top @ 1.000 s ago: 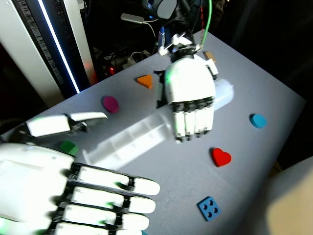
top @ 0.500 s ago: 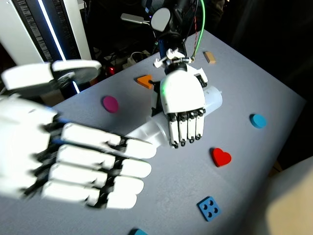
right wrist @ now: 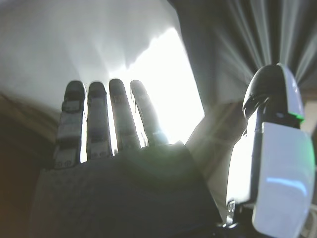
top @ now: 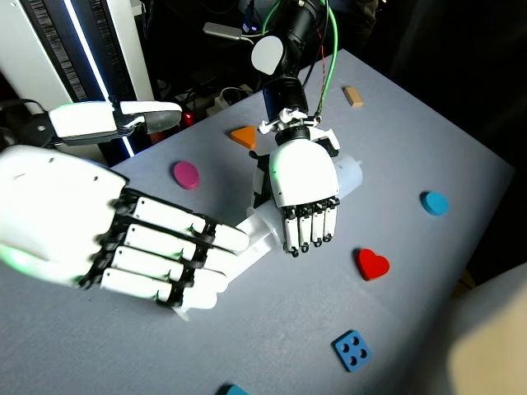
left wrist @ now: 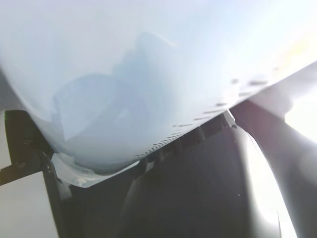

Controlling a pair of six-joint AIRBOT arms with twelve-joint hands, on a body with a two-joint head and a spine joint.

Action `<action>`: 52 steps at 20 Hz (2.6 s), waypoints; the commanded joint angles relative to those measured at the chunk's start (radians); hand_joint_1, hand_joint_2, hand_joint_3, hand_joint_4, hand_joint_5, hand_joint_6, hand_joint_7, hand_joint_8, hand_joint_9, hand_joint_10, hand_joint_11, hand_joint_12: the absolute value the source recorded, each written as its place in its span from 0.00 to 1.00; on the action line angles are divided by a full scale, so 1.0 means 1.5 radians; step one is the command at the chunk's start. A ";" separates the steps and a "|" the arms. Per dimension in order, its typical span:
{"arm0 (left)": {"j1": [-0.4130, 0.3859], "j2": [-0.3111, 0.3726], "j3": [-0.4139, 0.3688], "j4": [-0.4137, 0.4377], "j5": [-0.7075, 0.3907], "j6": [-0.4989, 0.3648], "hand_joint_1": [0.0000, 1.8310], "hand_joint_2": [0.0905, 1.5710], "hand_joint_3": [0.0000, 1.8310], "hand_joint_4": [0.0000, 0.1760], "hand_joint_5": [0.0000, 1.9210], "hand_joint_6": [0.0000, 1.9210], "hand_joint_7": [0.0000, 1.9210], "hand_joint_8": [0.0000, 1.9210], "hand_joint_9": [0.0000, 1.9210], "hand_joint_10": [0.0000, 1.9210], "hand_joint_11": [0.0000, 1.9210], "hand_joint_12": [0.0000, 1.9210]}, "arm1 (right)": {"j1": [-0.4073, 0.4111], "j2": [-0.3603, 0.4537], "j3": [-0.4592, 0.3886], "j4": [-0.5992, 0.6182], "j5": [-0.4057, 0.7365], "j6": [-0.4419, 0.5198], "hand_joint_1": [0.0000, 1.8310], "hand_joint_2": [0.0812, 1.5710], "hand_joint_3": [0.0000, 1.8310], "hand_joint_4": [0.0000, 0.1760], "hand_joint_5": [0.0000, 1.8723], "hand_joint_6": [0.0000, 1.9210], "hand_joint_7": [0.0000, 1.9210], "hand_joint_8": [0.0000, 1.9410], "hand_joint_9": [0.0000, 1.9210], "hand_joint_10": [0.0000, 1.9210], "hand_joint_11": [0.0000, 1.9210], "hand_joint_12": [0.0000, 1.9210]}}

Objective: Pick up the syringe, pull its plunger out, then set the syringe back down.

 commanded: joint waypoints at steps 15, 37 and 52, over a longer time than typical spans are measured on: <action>0.038 -0.042 -0.006 0.034 0.094 -0.001 0.74 0.74 0.00 0.00 0.39 0.58 0.46 0.61 0.38 0.80 0.36 0.72 | -0.026 -0.019 0.005 0.031 0.117 -0.164 0.13 0.54 0.00 0.00 0.00 0.00 0.00 0.00 0.00 0.00 0.00 0.03; 0.032 -0.029 -0.021 0.034 0.094 -0.010 0.14 0.65 0.00 0.00 0.16 0.00 0.13 0.00 0.11 0.00 0.00 0.34 | -0.063 -0.038 -0.002 0.036 0.201 -0.286 0.15 0.53 0.00 0.00 0.00 0.00 0.00 0.00 0.00 0.00 0.00 0.07; -0.016 0.041 -0.050 0.056 0.051 -0.004 0.02 0.62 0.00 0.00 0.03 0.00 0.00 0.00 0.00 0.00 0.00 0.13 | -0.055 -0.039 -0.002 0.052 0.195 -0.288 0.14 0.54 0.00 0.00 0.00 0.00 0.00 0.00 0.00 0.00 0.00 0.09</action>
